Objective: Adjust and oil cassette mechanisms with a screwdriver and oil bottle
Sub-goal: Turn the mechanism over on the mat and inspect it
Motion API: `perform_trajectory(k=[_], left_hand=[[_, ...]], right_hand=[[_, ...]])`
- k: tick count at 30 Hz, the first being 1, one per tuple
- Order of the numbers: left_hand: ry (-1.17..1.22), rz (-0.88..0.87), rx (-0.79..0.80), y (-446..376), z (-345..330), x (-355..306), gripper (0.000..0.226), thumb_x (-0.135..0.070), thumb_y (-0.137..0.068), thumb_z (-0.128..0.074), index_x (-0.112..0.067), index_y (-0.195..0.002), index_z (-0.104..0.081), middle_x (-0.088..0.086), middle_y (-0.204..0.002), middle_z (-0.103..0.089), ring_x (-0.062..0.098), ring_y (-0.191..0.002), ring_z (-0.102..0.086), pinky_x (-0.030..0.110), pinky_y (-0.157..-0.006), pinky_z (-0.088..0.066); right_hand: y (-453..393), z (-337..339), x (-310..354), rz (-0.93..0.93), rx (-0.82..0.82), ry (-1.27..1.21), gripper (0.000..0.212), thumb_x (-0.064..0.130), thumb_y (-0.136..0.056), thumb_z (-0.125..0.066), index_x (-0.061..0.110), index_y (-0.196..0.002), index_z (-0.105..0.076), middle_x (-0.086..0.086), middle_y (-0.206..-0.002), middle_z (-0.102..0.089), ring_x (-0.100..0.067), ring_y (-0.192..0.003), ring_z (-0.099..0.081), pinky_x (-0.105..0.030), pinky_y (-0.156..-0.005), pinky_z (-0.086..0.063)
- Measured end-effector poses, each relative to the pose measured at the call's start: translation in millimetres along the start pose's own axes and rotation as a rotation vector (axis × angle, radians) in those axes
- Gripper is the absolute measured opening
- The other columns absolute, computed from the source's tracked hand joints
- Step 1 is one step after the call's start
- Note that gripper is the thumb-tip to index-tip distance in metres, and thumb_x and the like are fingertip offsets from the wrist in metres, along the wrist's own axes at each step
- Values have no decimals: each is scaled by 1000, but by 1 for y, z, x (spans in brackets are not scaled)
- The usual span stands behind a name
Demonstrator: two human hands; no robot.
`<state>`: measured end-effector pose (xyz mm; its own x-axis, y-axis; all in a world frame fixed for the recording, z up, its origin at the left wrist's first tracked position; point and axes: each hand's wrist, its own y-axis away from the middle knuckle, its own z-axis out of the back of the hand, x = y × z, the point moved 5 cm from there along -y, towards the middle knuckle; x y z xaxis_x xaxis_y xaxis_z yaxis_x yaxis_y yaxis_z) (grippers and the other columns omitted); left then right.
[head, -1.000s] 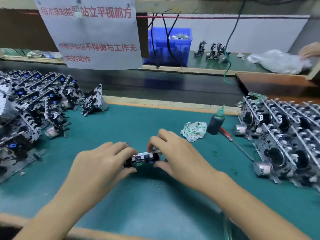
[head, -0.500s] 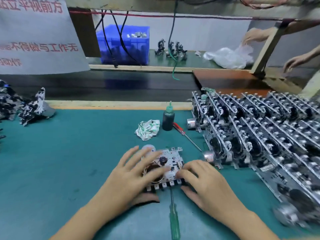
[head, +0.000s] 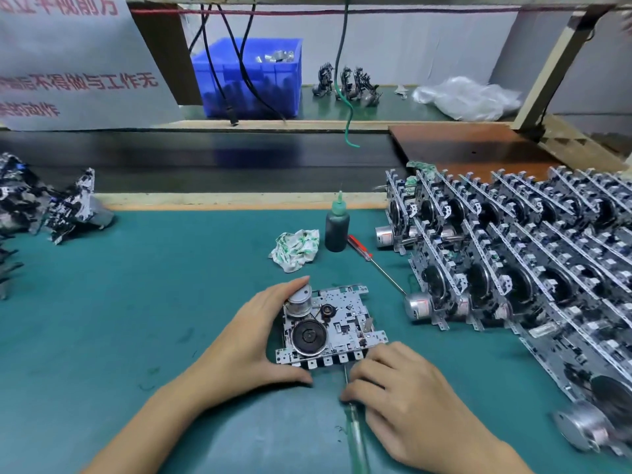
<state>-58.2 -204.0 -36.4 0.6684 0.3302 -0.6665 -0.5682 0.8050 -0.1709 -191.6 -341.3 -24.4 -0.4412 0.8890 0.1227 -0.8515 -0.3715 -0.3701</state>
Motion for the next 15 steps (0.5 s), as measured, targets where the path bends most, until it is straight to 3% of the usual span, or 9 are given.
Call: perform_trajectory(k=[4,6,9,12,15], left_hand=[[-33,16,30,-1,0,-4,108,-64,-53,-78,-64,-134,-6,-44,-138,-18,-15,-130,-24,5,-105,-20],[-86,10,-7,-1,0,-9,107,-58,-54,-76,-60,-136,-7,-40,-138,-21,-11,-130,-28,12,-106,-25],[-149,-2,-86,-2,-1,-14,103,-53,-55,-70,-57,-137,-8,-38,-132,-28,-9,-124,-34,18,-103,-31],[-134,6,-55,-2,-1,-9,107,-58,-54,-73,-59,-137,-6,-43,-134,-23,-13,-126,-30,14,-104,-28],[-46,24,-38,-1,2,-3,110,-66,-50,-78,-61,-137,-10,-48,-135,-21,-16,-128,-27,4,-102,-21]], right_hand=[[2,8,-1,-103,42,-110,3,26,-72,-63,23,-72,-63,10,-76,-58,-12,-69,-51,-25,-60,-41],[6,12,-4,-180,72,-148,10,31,-73,-68,25,-74,-61,12,-78,-56,-8,-69,-52,-25,-56,-45],[14,18,-9,-254,98,-148,22,20,-63,-74,27,-78,-59,15,-75,-52,-4,-67,-49,-21,-50,-45],[28,27,-18,-353,128,-89,38,14,-49,-76,30,-79,-60,19,-67,-50,0,-62,-46,-14,-46,-41],[45,34,-33,-478,205,-70,41,8,-51,-79,33,-74,-57,19,-64,-47,2,-59,-40,-15,-47,-39]])
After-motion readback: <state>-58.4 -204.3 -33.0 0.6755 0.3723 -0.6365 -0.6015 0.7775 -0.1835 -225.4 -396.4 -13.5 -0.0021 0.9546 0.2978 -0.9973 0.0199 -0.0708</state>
